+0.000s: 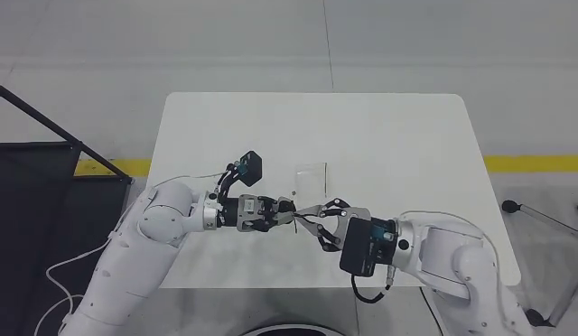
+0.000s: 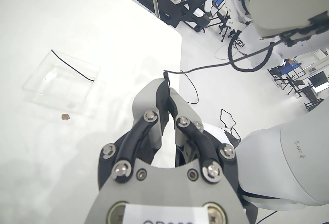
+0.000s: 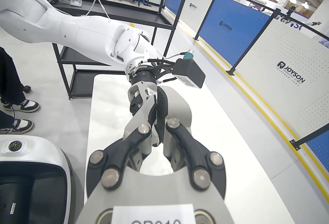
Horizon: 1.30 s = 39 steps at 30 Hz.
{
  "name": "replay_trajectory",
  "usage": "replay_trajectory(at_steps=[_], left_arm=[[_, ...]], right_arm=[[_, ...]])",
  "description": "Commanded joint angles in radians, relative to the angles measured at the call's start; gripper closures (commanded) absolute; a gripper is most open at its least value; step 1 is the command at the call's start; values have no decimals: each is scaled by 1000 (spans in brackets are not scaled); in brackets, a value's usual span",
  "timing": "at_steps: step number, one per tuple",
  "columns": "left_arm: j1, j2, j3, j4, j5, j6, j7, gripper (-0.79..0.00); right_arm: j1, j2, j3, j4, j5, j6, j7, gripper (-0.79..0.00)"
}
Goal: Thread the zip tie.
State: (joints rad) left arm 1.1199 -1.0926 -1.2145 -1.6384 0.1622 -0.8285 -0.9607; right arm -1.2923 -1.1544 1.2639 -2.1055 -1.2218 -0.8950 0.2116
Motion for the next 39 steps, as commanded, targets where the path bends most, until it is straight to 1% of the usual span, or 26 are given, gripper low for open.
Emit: replay_trajectory(at_steps=[1, 13, 23, 39], left_arm=[[0, 0, 0, 0, 0, 0, 0, 0], [0, 0, 0, 0, 0, 0, 0, 0], [0, 0, 0, 0, 0, 0, 0, 0], [0, 0, 0, 0, 0, 0, 0, 0]], right_arm=[[2, 1, -1, 2, 2, -2, 2, 0], [12, 10, -11, 7, 22, 0, 10, 0], [-1, 18, -1, -4, 22, 2, -24, 0], [18, 27, -16, 15, 40, 16, -4, 0]])
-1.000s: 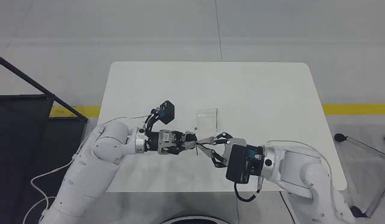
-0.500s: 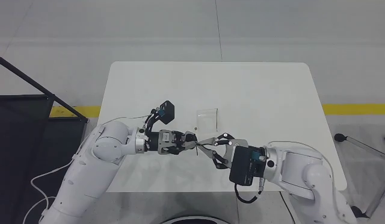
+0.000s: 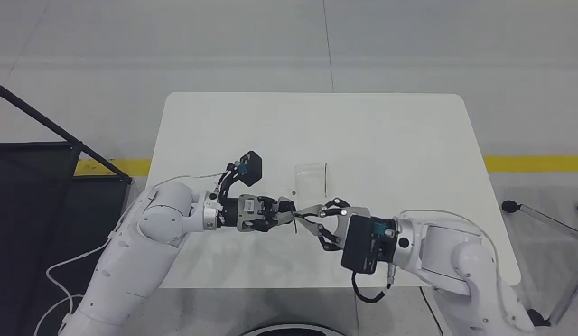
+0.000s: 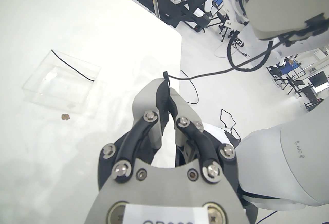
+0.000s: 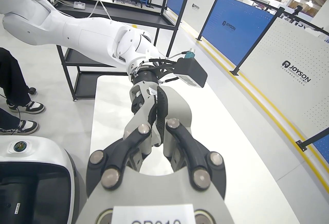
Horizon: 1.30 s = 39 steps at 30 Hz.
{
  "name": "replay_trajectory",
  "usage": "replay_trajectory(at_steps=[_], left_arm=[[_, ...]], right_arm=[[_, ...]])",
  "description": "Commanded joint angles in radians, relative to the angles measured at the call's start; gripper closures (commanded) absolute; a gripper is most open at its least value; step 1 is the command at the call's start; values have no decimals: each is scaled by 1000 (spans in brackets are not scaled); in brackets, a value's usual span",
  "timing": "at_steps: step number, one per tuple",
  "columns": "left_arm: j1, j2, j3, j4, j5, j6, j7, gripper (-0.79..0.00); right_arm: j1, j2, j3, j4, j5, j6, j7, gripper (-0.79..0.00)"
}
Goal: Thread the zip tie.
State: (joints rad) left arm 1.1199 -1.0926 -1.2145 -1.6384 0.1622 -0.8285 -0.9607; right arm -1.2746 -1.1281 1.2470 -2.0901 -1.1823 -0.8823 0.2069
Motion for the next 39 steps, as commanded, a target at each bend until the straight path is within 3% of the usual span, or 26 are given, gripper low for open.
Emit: replay_trajectory(at_steps=[1, 39], left_arm=[[0, 0, 0, 0, 0, 0, 0, 0], [0, 0, 0, 0, 0, 0, 0, 0]], right_arm=[[1, 1, 1, -1, -1, 6, 0, 0], [-26, 11, -18, -26, -150, 165, -80, 0]])
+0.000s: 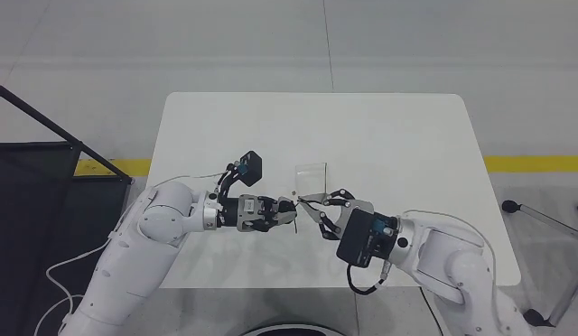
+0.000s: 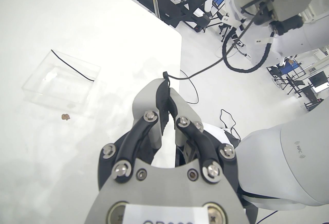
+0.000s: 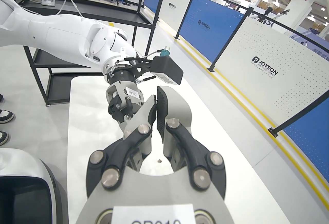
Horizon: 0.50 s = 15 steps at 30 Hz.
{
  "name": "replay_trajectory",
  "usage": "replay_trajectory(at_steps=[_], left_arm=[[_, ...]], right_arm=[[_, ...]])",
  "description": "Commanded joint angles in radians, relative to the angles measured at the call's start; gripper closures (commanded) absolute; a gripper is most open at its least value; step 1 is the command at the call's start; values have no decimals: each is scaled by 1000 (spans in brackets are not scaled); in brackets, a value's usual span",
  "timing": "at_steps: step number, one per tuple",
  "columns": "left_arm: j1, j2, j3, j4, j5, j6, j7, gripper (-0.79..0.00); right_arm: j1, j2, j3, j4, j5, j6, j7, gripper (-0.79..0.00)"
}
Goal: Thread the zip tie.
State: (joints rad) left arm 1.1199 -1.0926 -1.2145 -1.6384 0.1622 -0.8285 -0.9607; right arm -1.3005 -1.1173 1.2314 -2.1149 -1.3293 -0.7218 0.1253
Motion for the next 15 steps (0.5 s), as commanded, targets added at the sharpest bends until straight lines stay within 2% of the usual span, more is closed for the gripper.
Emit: replay_trajectory(at_steps=[1, 8, 15], left_arm=[[0, 0, 0, 0, 0, 0, 0, 0], [0, 0, 0, 0, 0, 0, 0, 0], [0, 0, 0, 0, 0, 0, 0, 0]], right_arm=[[0, 0, -2, -2, -5, 7, 3, 0], [-28, 0, 0, -34, -120, 109, -70, 0], [-47, 3, -13, -40, -202, 117, -93, 0]])
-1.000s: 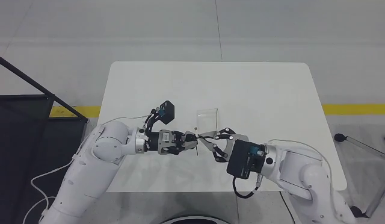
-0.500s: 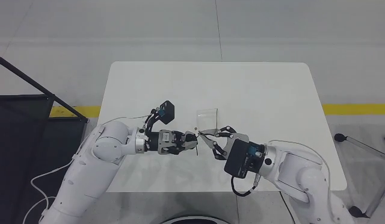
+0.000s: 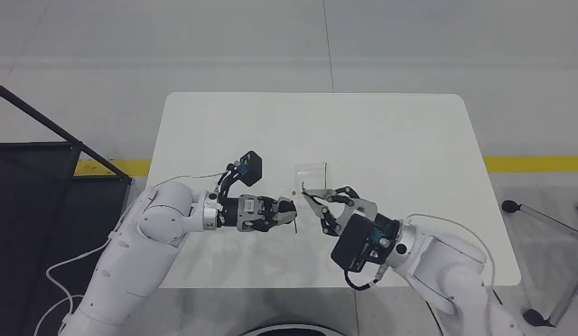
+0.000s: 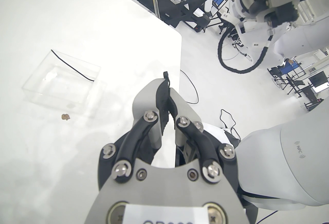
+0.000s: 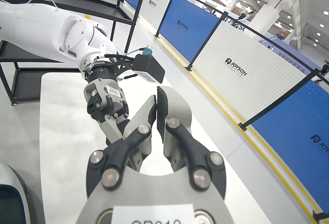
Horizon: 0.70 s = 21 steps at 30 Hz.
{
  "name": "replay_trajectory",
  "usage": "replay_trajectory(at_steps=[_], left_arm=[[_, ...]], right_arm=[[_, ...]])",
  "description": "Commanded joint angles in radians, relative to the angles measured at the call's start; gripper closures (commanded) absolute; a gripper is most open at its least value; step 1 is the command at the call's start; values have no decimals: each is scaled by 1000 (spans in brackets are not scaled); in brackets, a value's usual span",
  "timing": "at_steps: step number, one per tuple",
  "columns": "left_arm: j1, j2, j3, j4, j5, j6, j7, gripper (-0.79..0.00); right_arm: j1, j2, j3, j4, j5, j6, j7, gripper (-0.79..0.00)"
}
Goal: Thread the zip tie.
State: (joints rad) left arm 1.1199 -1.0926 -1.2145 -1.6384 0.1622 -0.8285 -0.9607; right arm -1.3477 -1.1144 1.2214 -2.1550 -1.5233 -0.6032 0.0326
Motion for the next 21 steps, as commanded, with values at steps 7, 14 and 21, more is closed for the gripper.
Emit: replay_trajectory(at_steps=[7, 14, 21], left_arm=[[0, 0, 0, 0, 0, 0, 0, 0], [10, 0, 5, -14, 20, 21, 28, 0], [16, 6, 14, -24, 40, 29, 59, 0]], right_arm=[[-1, 4, -11, -3, -15, -48, -47, 0], [5, 15, 13, 13, 8, -181, -105, 0], [15, 22, 14, 19, 5, -239, -94, 0]])
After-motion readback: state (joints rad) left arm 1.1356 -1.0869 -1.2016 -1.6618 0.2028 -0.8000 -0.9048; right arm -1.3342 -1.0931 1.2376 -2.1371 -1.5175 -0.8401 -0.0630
